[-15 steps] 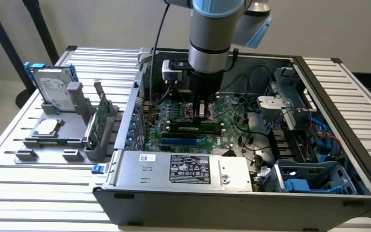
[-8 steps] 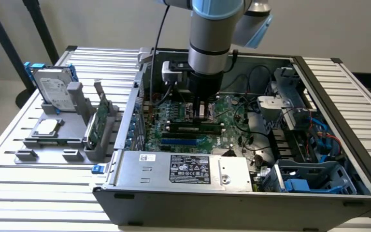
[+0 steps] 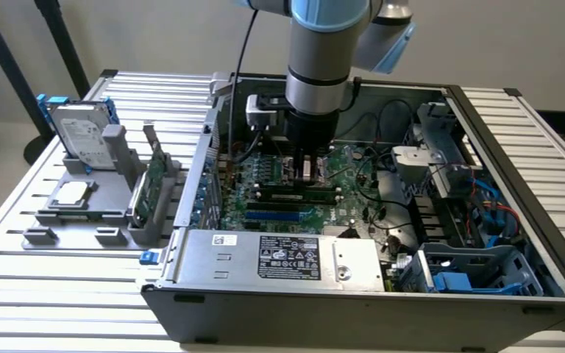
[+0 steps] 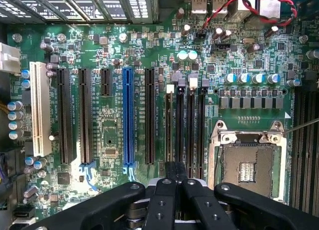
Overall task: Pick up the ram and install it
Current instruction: 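Press down the ram until it locks into place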
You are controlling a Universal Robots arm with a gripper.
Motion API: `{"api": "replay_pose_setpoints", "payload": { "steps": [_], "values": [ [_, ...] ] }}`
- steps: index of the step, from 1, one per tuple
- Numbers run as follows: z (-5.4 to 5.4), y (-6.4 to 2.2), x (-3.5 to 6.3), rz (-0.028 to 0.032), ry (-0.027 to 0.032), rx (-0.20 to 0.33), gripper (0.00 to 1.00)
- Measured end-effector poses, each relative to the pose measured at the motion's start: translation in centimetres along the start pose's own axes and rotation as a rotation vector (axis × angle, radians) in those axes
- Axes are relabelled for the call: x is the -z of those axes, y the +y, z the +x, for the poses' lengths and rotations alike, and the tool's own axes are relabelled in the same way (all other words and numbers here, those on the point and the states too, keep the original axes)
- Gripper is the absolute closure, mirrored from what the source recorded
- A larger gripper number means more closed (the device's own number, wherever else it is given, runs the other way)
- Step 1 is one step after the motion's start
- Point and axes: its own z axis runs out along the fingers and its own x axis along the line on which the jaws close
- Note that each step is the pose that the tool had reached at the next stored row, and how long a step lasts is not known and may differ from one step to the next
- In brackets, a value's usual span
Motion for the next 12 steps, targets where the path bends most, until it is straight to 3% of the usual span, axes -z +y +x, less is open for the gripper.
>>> {"api": "replay_pose_setpoints", "payload": {
  "steps": [8,12],
  "values": [
    [0.0,0.04,2.13,-0.0001,0.0004,0.0,0.89],
    [0.0,0.04,2.73,0.0,0.0002,0.0,0.89]
  ]
}}
